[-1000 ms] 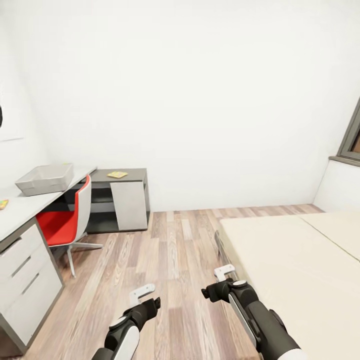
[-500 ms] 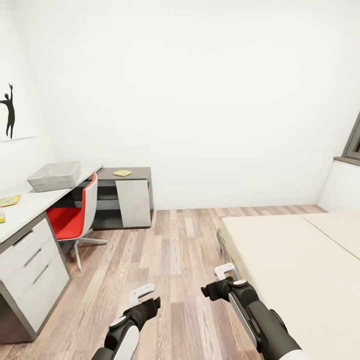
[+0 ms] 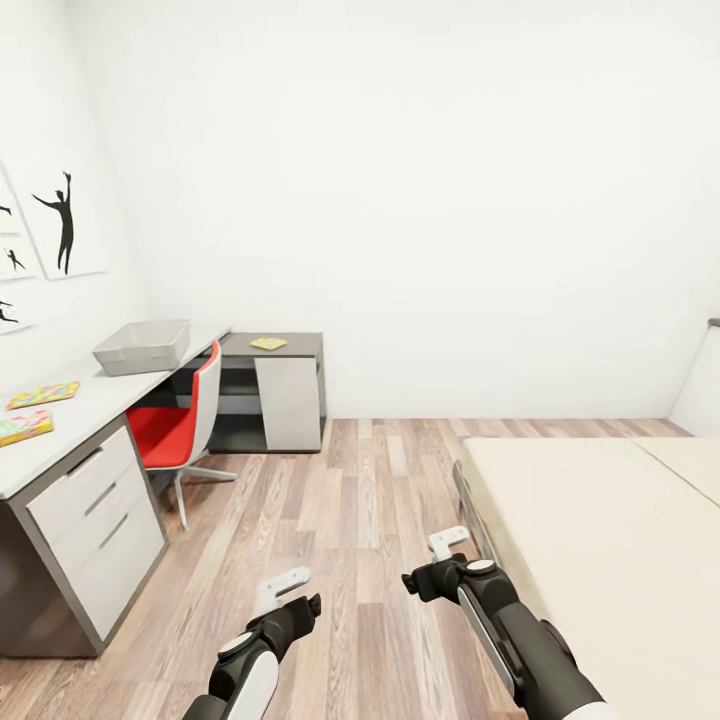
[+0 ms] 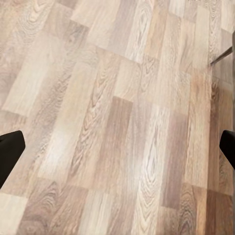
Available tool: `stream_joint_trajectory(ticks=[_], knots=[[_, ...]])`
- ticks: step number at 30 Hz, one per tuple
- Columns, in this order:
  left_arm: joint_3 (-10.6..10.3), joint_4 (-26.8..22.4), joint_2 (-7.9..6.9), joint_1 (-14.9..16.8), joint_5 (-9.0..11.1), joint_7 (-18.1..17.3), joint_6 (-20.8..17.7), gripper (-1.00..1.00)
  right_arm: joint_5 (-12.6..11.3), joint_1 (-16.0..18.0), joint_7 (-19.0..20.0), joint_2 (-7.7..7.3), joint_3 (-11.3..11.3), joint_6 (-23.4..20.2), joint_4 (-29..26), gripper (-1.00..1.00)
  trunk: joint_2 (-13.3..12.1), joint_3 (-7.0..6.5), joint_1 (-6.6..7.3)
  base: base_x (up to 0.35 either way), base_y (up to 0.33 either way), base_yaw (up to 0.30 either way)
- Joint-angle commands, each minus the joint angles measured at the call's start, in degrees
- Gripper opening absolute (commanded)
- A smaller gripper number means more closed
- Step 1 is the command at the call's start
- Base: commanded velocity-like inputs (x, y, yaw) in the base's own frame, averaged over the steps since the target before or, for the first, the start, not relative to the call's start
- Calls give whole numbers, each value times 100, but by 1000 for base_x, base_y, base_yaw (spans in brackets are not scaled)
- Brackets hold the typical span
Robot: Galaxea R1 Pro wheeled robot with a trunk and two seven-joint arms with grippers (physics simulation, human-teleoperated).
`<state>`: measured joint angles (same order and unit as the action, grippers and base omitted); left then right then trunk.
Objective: Put all the toys in the child's room - the three board games (two on the bed and one on the table), the two jigsaw puzzles on the table, and the tennis ball on the table - inside the toy box on the table in the child's room.
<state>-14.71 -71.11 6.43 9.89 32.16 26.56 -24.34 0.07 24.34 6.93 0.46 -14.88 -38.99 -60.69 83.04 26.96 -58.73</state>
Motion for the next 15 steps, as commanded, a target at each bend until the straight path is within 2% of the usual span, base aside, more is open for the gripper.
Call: stream_joint_trajectory(ticks=[1, 15], knots=[[-9, -8, -2, 4, 55, 51, -9, 100, 2, 3, 15, 0, 2, -28, -7, 100, 4, 7, 0, -2, 0, 50], [-6, -8, -2, 1, 53, 51, -9, 100, 7, 1, 11, -1, 3, -30, -20, 100, 4, 7, 0, -1, 0, 18]])
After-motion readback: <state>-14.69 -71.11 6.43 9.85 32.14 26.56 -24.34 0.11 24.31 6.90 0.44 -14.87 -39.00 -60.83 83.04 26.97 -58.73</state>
